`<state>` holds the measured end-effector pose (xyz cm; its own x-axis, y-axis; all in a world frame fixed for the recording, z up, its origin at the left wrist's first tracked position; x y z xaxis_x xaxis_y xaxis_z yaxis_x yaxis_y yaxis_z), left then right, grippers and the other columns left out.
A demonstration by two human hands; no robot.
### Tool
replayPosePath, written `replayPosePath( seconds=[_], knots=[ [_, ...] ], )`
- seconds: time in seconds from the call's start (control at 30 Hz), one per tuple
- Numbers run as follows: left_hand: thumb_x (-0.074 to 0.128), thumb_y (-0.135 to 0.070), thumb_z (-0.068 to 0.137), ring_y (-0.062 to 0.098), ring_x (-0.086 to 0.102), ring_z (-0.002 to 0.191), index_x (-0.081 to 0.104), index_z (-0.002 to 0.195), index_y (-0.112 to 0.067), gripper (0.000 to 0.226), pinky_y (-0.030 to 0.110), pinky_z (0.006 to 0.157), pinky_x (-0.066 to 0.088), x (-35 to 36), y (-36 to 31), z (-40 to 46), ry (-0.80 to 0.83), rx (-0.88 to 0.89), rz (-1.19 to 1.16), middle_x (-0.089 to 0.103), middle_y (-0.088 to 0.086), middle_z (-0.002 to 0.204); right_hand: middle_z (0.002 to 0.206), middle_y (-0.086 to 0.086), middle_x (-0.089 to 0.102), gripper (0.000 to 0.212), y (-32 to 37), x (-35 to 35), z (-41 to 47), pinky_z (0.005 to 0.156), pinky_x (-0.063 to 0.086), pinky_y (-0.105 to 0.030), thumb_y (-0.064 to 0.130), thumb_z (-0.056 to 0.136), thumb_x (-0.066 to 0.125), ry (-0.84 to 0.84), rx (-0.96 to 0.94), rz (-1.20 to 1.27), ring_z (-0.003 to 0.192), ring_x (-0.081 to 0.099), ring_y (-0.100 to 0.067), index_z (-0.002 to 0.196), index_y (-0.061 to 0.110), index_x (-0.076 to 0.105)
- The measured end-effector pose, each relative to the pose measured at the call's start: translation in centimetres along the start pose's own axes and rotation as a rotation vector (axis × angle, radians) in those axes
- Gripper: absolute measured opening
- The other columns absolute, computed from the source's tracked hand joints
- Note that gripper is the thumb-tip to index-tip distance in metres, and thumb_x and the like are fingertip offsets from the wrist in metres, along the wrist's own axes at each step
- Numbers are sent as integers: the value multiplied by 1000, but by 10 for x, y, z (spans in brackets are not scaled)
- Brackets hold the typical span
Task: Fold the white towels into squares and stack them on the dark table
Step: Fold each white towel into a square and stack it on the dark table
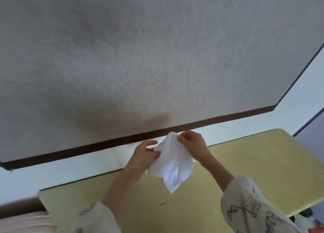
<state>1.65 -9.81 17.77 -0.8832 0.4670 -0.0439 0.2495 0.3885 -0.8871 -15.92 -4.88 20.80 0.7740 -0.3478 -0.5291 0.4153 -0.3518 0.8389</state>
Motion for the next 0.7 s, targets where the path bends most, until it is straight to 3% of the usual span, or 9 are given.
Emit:
replayPosePath(
  seconds=[0.1,0.17,0.27,0.33,0.4,0.5,0.6,0.7],
  knots=[
    [64,0,81,24,63,78,68,97,-8,18,45,87,53,-15,-41,-6,-69,82,-79,67,11,89,89,6,62,7,19,-15,-1,75,39,-22,22,88,58,-48,-66,-44,88,59,-14,92,18,61],
    [63,-1,84,23,62,83,70,86,-10,11,38,83,54,-20,-65,-12,-116,136,-91,67,11,91,83,9,60,5,33,-23,-7,72,37,-20,19,87,58,-75,-115,-49,81,57,-12,92,18,60],
    [65,-2,82,24,62,87,68,78,-12,12,31,75,54,-21,-91,-23,-166,196,-115,66,13,92,79,10,60,12,49,-14,-27,69,43,-21,15,83,65,71,-233,27,74,57,-10,85,23,55],
    [64,1,82,19,63,74,65,78,-7,9,23,59,56,-17,-103,-32,-152,212,-158,64,13,83,90,6,62,22,57,-5,-42,69,46,-14,17,79,71,167,-303,77,76,59,-7,91,24,53],
    [63,1,83,16,65,63,65,86,1,4,18,50,54,-12,-112,-40,-113,210,-182,64,13,78,99,2,63,36,66,-5,-49,68,46,-13,20,74,76,151,-352,140,79,61,-7,98,26,50],
    [61,0,85,19,65,70,62,101,8,18,17,51,54,-6,-127,-49,-67,239,-126,66,16,82,99,7,58,38,89,-14,-51,67,48,-15,23,74,77,44,-446,161,78,59,-4,99,35,50],
    [56,-1,89,14,64,66,63,104,6,19,15,56,52,-5,-143,-58,-46,304,16,66,13,80,81,9,57,21,113,-32,-50,62,43,-10,19,85,66,-105,-557,156,71,55,3,75,32,53],
    [57,-8,90,8,58,70,66,107,-5,20,12,59,45,-6,-156,-65,-50,427,310,65,3,82,69,2,60,21,124,-50,-35,65,46,-20,21,90,59,-39,-437,262,65,56,-2,69,20,58]
  ],
)
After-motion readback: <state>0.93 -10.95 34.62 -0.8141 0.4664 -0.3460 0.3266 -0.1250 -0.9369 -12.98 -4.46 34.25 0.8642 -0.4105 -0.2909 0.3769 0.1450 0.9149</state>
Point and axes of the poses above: each hand's wrist, its own z-axis towards the middle knuckle, its own x-axis out of the palm, y = z × x, the point moved 7 cm from there along z, towards the middle knuckle
